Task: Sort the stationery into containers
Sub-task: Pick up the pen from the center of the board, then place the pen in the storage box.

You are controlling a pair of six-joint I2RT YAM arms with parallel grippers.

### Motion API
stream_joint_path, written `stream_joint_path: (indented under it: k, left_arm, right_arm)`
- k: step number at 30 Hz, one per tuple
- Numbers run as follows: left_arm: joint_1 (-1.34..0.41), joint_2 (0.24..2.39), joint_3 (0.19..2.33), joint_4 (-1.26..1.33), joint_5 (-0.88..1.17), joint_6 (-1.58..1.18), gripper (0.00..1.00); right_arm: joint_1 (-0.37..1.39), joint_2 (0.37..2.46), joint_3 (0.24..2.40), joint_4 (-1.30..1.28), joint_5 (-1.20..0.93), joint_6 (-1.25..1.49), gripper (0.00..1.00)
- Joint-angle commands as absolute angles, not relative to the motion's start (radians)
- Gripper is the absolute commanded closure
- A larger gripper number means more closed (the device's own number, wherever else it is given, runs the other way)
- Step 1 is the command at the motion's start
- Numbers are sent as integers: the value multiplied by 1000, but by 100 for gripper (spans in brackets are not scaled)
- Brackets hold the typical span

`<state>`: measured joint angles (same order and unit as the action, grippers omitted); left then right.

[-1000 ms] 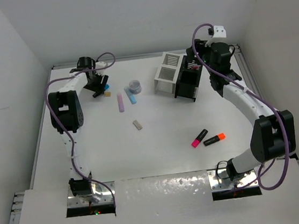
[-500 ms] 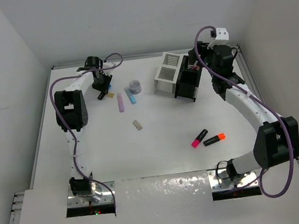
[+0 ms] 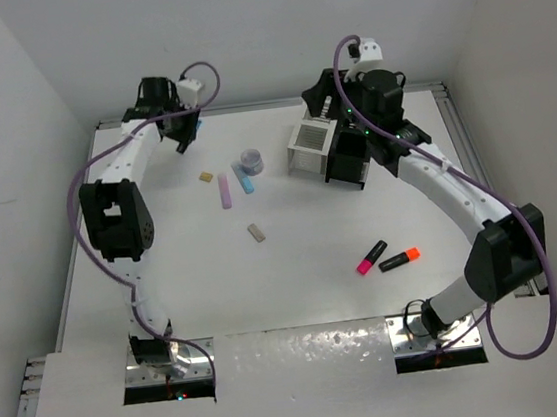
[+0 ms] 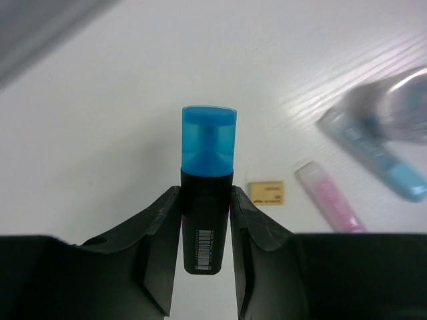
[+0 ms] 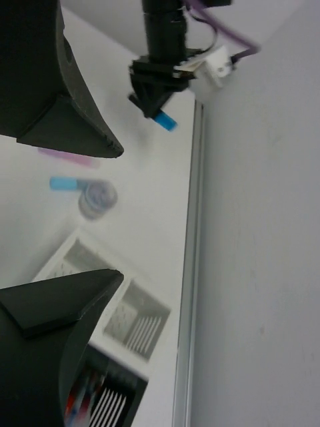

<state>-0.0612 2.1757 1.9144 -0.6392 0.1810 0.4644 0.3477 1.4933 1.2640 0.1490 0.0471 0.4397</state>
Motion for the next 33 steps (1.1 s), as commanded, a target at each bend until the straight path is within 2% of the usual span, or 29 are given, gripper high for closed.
stream_joint_path:
  k: [1,6,12,16,22,33]
  left_arm:
    - [-165,1967,2017,-573,313,499,100]
    - [-256,1950,2056,-663,475,512,100]
    - [-325,1966,2042,-376,610,239,100]
    - [-425,2052,2037,-110,574,103,100]
    - [-506,2195,2019,107,506,14,100]
    - [-537,2266,1936,196,413,35,100]
  right_arm:
    - [397,1563,1344,175,-73,552,34]
    - [397,1571,1353,225,-129,650,33]
    - [316,1422,1169,222,-29,692,33]
    - [239,1295,1043,181,57,684,33]
    - [190,1116,919,69,201,595,33]
    - [160,970,841,-34,253,574,32]
